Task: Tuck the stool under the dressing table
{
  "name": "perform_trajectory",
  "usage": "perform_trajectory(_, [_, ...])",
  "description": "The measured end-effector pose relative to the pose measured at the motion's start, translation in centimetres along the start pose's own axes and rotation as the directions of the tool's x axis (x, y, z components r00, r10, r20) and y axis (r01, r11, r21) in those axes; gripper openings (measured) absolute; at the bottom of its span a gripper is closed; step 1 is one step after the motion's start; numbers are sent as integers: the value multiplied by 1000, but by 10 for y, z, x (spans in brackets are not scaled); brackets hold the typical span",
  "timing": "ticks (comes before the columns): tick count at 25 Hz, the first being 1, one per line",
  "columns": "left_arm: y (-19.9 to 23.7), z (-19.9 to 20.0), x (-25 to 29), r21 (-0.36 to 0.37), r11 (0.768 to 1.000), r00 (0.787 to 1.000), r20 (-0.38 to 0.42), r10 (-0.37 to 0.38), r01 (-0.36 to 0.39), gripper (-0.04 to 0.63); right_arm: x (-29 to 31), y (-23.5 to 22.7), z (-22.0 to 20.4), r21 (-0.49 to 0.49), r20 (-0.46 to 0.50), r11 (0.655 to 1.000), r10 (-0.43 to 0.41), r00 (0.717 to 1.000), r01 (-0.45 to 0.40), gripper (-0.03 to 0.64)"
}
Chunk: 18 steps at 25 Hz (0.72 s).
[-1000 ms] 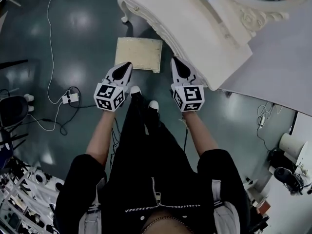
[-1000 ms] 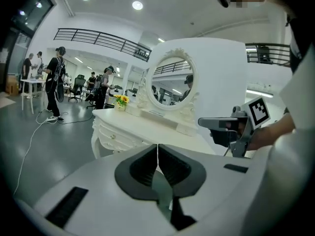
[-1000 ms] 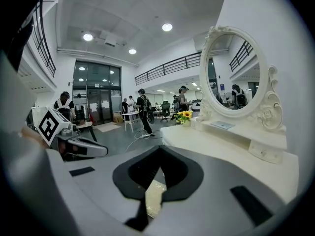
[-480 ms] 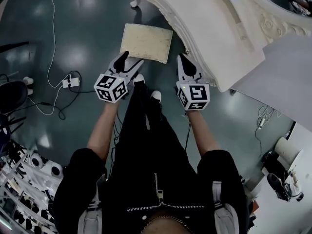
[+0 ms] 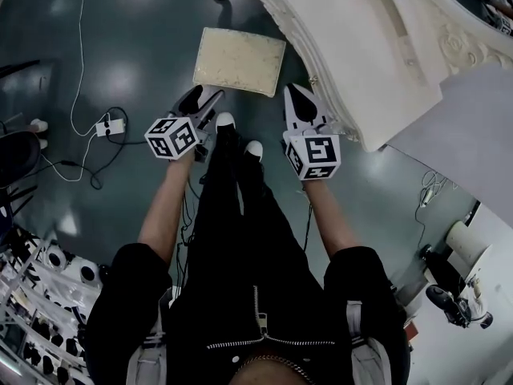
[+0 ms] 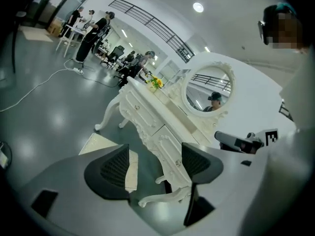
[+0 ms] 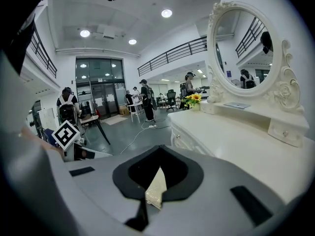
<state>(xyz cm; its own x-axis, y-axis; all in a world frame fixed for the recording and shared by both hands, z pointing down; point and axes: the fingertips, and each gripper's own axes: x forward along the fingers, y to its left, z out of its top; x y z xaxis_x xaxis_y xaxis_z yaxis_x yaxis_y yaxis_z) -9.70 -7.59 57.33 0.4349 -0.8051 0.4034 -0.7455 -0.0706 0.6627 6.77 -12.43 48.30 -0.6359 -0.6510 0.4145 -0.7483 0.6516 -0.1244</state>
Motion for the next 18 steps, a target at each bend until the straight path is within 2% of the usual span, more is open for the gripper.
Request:
perform_trajectory(3, [24,-14,6,-81,997,1000,-5,17,-17,322,10,2,-7,-5,-15,1000,5,1000,-6,0])
perform_trajectory(7, [55,-36,17,-151,988,999,-22,36,-39,322,22,7,-20,-7,-44,1000,13,999,-13,0])
perform_trajectory(11, [84,-56,34,-233,971,999,-33,42,-48,322,35,12,-39,-5,-71,1000,15,997,-16,0])
perform_trajectory(18, [153,-90,56,-321,941,994,-63,92,-107,322,64,2,-78,20,-122,1000,-8,993,11,1])
